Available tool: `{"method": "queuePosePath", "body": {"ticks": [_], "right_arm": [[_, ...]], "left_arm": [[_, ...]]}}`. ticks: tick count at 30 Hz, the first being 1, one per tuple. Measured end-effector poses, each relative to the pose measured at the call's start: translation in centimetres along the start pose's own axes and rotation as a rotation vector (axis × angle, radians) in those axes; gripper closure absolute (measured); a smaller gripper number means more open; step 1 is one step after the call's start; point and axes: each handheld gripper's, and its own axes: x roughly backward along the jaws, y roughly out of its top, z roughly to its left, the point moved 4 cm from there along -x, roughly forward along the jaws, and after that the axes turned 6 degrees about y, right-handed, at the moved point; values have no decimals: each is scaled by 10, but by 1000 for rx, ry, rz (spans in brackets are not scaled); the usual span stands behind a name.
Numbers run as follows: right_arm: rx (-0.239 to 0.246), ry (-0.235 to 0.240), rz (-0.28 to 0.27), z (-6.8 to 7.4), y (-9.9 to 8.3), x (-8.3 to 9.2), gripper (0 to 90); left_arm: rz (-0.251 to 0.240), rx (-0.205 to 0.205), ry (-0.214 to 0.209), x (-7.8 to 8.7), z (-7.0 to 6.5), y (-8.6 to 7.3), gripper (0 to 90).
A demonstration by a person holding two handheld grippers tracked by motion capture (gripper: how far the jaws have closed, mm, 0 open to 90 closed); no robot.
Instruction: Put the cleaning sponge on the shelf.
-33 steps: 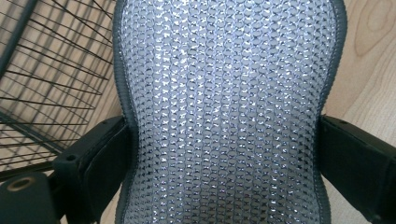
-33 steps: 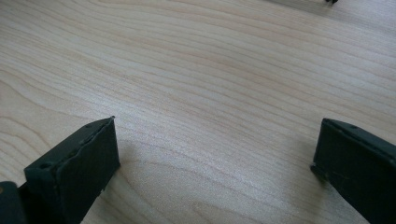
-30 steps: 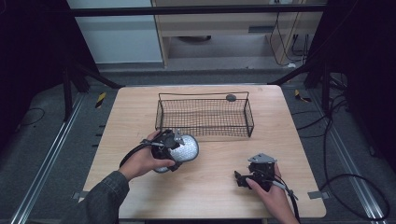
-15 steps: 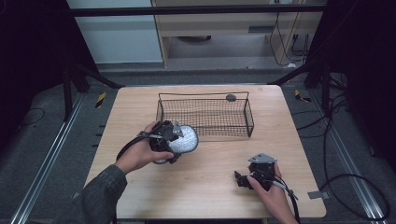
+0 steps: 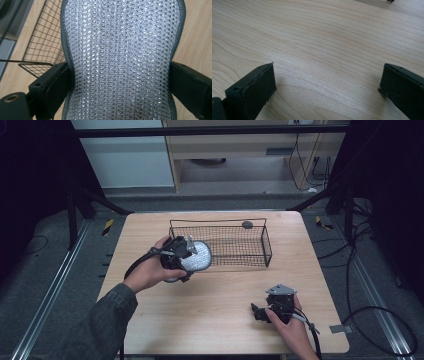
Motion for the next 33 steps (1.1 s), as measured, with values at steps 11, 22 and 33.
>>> {"method": "queuePosePath", "body": {"ticks": [11,22,33], "right_arm": [[3,5,1,0,0,0,4],[8,8,2,0,-1,1,4],[8,7,3,-1,-1,1,4]], "left_arm": [[10,1,73,-3,34,11,59],[-18,-28,158,-10,64,22,59],[2,-73,182,-22,69,30,59]]}}
